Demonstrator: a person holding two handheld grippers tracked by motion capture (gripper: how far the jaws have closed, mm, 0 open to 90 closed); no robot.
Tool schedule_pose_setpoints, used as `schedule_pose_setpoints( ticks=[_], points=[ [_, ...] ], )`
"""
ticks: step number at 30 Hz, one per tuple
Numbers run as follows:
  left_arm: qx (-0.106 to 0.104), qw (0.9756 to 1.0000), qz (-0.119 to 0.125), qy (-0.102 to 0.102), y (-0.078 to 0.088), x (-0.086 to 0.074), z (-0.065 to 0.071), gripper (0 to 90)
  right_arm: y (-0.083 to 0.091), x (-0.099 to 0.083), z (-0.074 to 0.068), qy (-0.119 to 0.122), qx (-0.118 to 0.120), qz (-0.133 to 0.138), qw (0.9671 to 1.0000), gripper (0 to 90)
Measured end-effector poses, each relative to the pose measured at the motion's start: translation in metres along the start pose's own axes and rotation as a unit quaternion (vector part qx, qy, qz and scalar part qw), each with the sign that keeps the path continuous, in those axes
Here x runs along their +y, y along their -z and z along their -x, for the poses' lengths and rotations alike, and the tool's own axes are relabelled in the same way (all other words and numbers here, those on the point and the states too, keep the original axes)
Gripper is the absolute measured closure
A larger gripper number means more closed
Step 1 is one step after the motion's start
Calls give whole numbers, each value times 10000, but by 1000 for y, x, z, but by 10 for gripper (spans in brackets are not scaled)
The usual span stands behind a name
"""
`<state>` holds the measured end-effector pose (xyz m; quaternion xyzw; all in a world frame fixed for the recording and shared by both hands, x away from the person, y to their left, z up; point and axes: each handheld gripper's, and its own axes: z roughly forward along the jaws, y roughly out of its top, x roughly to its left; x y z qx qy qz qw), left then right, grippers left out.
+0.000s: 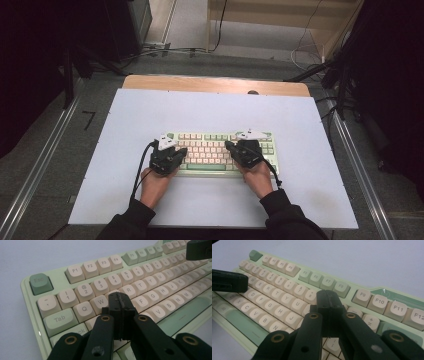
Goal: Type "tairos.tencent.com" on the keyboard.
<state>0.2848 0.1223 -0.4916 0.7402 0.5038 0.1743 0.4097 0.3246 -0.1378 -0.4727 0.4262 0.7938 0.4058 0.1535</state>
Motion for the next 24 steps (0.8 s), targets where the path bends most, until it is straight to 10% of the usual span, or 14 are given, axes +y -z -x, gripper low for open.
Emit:
schedule_pose_setpoints(
  ticks=[24],
  points=[
    [-38,9995,286,138,9,3,-3,900,5,-2,-2,55,59,5,10000,875]
  ],
)
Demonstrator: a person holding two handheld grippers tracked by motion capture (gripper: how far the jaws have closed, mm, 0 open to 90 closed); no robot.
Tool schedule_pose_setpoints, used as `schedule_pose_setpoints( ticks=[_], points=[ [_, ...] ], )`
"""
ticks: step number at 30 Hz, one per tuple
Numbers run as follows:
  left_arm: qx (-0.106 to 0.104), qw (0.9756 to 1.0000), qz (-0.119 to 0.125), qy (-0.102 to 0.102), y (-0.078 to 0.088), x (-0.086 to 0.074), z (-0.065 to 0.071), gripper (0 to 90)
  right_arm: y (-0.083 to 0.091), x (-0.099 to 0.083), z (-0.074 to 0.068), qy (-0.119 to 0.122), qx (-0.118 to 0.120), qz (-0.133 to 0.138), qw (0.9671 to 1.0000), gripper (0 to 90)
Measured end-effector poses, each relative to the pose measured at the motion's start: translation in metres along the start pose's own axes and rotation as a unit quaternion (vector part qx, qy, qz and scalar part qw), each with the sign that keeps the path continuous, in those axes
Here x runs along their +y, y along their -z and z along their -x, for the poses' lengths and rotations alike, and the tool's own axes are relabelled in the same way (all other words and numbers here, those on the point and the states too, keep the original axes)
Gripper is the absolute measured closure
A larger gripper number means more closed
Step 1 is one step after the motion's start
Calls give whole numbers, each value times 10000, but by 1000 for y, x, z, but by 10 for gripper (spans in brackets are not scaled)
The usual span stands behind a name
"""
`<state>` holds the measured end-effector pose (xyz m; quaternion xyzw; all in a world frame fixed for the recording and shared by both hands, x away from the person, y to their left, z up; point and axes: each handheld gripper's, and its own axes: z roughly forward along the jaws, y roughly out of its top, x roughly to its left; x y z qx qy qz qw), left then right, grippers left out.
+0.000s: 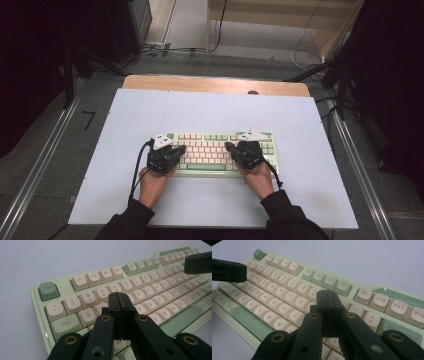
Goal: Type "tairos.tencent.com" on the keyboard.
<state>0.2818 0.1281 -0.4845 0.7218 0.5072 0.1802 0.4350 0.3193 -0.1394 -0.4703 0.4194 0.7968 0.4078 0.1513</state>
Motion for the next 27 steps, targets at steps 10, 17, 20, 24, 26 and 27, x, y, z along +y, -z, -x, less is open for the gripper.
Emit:
schedule_pose_setpoints(
  ticks=[10,17,20,24,26,27],
  points=[
    [29,10000,5,1,0,0,-1,900,2,-5,-1,34,0,-52,10000,875],
    [32,10000,3,11,0,0,-2,900,4,-7,-2,35,1,-88,10000,875],
    [30,10000,0,6,0,0,-2,900,5,-9,-2,59,18,-133,9999,875],
    [46,10000,-4,8,0,0,-3,900,6,-13,-3,103,34,-193,9998,875],
    [46,10000,-2,13,0,0,-3,900,7,-14,-3,117,38,-224,9997,875],
    [49,10000,3,22,0,0,-3,900,7,-15,-3,121,34,-235,9996,875]
  ],
)
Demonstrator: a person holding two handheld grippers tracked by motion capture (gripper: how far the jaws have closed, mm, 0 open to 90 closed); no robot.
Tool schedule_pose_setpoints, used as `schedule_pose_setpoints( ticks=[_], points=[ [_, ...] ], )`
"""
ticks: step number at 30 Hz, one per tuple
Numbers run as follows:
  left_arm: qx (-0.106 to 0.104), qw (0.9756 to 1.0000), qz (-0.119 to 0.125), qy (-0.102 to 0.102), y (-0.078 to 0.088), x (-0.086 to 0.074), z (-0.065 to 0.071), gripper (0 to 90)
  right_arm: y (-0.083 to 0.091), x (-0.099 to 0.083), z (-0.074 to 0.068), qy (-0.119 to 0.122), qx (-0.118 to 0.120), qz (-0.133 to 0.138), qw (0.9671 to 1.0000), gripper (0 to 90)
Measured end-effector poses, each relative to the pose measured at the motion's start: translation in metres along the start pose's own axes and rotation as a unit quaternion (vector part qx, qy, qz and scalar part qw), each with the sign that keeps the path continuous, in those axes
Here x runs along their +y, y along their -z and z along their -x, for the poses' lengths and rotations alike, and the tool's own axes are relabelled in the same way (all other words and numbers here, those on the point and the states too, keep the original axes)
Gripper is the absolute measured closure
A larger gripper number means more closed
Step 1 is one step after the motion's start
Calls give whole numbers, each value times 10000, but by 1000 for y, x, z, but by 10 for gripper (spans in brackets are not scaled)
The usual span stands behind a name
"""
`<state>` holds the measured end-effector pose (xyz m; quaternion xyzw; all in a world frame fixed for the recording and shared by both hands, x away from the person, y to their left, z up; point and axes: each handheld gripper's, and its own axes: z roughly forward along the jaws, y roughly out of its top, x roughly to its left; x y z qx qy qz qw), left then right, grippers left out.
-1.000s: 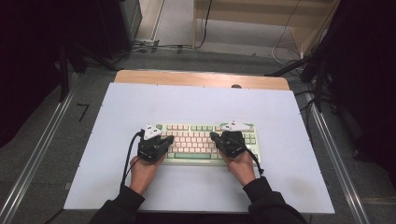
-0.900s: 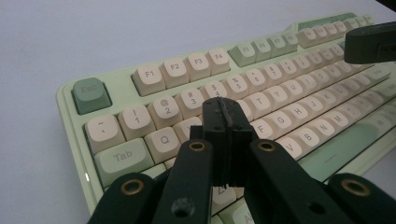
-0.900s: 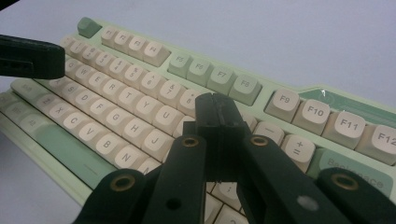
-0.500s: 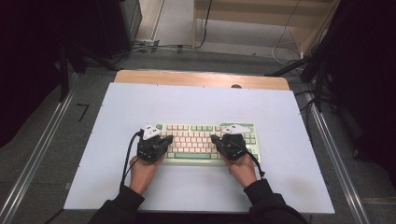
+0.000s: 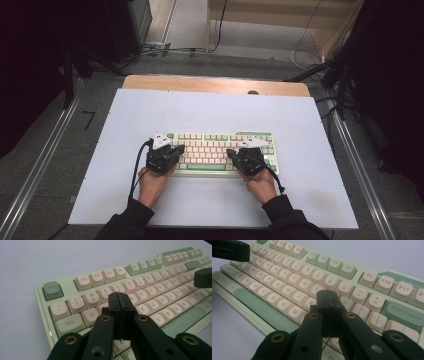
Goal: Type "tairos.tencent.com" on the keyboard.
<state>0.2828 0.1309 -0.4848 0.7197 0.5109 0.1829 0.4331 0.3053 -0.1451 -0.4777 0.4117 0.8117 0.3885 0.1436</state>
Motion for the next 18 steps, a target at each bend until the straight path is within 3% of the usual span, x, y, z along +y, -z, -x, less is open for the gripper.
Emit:
schedule_pose_setpoints(
  ticks=[18],
  points=[
    [9,10000,1,26,1,0,-2,900,1,-6,1,28,6,-168,9999,875]
  ],
)
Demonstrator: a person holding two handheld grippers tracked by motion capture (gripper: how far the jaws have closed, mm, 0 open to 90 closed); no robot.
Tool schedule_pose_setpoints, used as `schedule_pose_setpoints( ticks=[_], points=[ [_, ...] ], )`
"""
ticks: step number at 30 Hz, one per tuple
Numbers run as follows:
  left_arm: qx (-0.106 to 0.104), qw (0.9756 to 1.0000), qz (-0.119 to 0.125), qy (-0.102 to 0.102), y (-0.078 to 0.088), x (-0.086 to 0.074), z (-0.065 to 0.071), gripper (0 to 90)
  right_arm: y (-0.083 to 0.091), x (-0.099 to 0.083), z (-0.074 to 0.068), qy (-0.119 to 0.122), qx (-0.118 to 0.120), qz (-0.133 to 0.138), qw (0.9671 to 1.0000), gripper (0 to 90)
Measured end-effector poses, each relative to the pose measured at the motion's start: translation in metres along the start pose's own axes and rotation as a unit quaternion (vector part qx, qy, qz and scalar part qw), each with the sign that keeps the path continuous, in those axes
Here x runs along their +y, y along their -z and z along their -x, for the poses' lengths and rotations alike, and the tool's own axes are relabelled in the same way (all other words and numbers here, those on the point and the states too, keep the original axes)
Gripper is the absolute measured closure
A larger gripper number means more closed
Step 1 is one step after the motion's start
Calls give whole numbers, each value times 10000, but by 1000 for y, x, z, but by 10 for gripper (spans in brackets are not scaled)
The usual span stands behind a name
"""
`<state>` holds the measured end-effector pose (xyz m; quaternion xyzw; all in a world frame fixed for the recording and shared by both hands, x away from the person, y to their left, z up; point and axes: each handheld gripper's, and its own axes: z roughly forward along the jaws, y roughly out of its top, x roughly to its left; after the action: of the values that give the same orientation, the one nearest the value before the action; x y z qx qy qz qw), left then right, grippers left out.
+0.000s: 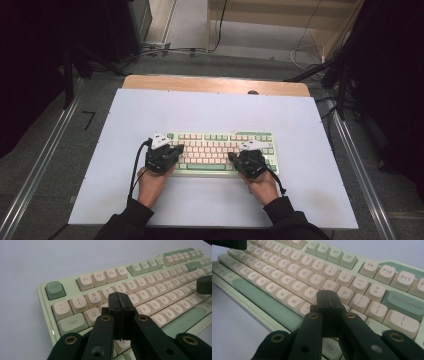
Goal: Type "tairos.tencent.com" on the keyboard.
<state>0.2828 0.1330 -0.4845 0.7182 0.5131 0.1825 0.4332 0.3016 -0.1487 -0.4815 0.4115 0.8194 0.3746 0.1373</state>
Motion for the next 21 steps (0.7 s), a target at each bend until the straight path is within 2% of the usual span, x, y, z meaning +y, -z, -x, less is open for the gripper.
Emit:
schedule_pose_setpoints(
  ticks=[21],
  points=[
    [-19,10000,-24,-6,0,0,0,900,-3,-3,-3,69,-17,-104,9999,875]
  ],
)
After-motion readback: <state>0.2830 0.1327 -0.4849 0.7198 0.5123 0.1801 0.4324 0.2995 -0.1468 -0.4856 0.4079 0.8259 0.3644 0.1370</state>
